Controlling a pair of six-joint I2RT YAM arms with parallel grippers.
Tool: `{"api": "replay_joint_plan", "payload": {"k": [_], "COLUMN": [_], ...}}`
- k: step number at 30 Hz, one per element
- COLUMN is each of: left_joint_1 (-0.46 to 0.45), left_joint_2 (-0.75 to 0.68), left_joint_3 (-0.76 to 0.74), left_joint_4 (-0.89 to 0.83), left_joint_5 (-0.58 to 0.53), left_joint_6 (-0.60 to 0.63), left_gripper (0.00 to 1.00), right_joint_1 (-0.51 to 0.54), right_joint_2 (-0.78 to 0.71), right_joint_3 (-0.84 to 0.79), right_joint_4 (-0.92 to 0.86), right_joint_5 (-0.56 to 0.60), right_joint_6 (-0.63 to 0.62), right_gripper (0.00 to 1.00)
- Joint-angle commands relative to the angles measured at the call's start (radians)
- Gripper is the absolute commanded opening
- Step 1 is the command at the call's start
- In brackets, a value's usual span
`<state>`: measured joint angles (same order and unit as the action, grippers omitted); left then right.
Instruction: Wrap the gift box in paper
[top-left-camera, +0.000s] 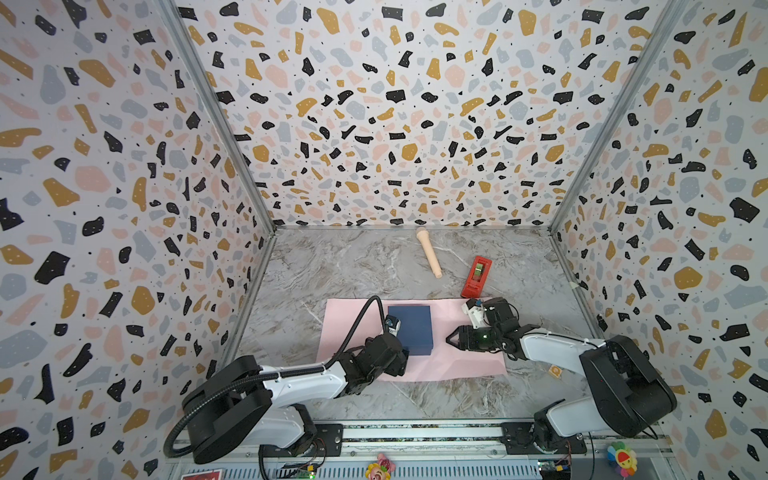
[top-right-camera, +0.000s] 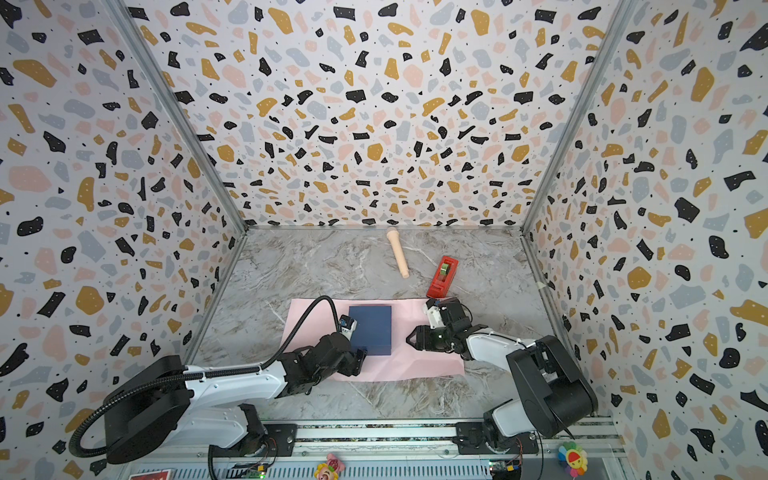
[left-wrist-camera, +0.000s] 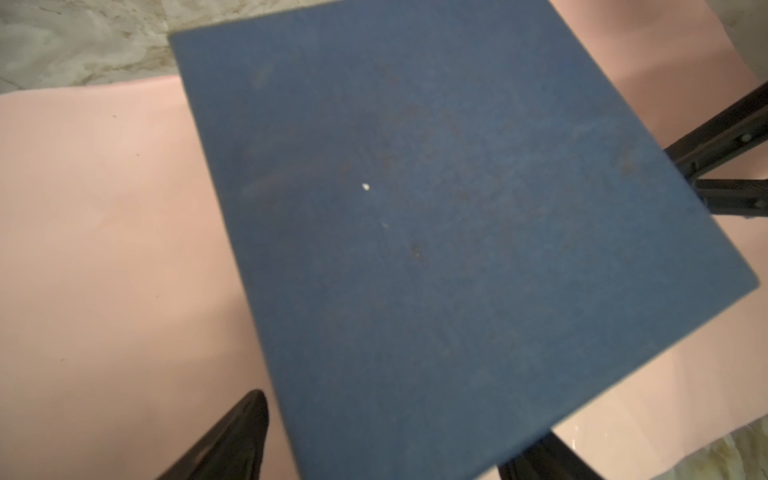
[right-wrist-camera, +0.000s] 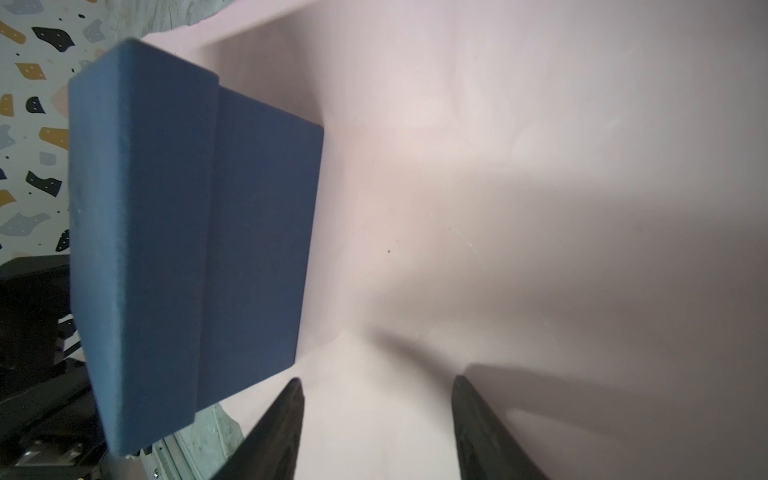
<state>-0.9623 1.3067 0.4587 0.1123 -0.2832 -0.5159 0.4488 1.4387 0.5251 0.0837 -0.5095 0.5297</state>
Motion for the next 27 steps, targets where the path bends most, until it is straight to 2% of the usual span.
{"api": "replay_joint_plan", "payload": {"k": [1, 17, 27], "left_joint_1": [0.003, 0.004, 0.004], "left_joint_2": [-0.007, 0.02, -0.017], "left_joint_3": [0.024, 0.022, 0.023], "left_joint_4": [0.009, 0.034, 0.008], "left_joint_5": [-0.027, 0.004, 0.021], "left_joint_6": [-0.004, -0.014, -0.018], "left_gripper": [0.83, 0.82, 0.87], "right_joint_1": [-0.003, -0.003, -0.003], "right_joint_2": [0.006, 0.007, -0.039], "right_joint_3": [-0.02, -0.02, 0.038], "right_joint_4": [-0.031, -0.033, -0.089], "right_joint_5": [0.009, 0.009, 0.0], "right_joint_6": [-0.01, -0.007, -0.016], "right_gripper": [0.58, 0.57, 0.61]}}
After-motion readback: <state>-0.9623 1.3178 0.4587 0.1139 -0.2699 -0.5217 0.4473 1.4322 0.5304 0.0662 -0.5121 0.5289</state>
